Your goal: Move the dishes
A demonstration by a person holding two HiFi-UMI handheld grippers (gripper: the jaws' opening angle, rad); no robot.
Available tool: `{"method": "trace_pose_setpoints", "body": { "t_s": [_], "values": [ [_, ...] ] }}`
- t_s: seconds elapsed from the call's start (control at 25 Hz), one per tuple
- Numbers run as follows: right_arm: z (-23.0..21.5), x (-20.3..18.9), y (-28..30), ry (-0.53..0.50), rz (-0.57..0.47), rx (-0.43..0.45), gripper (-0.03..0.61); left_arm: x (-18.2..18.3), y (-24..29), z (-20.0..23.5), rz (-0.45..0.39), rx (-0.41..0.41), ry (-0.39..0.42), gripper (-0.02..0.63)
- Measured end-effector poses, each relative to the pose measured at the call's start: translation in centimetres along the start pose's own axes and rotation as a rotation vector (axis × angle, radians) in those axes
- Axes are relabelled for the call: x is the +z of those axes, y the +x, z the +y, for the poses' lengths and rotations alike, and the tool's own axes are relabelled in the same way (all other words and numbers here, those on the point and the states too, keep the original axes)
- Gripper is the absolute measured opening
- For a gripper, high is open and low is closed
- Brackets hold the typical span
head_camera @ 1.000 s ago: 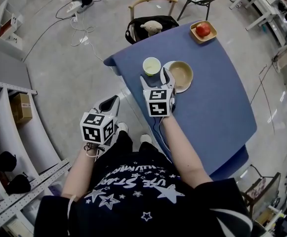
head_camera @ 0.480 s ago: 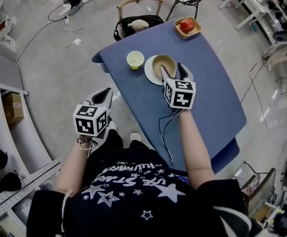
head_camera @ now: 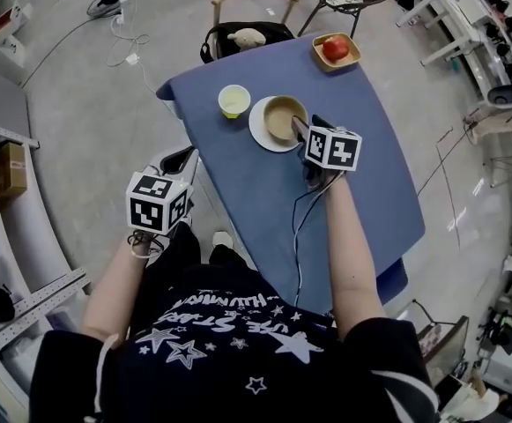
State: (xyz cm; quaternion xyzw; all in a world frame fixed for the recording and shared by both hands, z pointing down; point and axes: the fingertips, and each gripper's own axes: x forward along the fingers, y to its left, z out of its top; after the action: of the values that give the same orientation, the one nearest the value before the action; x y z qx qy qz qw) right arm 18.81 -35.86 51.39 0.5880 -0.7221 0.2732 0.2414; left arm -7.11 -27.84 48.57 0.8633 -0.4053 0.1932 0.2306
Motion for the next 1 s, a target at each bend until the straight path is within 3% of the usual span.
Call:
{"method": "trace_pose_setpoints", "body": {
  "t_s": [0.36,0.44,0.52,0.6,1.0],
  "values": [
    [-0.5,-1.5,2.7,-0.015,0.082,0.005,0.185,-0.8,1.0,0.1,0.02,0.013,-0.027,0.02],
    [-0.8,-1.6,2.8,0.003,0.083,-0.009,0.144,-0.9,1.2,0.1,0.025,0.012,-0.028,0.02],
    [-1.2,-1.5,2.8,0.018,0.076,-0.028,0.06,-1.1,1.4,0.2,0.033,0.011,-0.032,0.02],
    [-1.3,-1.3,2.7,0.025,0.068,-0.021,0.038,-1.2,1.5,0.2,0.04,0.008,-0.035,0.02],
    [-1.0,3.3,2.2,0.116,-0.015,0.077,0.021,-0.1,2.3,1.8,0.034,0.011,-0.045,0.02]
  ]
}}
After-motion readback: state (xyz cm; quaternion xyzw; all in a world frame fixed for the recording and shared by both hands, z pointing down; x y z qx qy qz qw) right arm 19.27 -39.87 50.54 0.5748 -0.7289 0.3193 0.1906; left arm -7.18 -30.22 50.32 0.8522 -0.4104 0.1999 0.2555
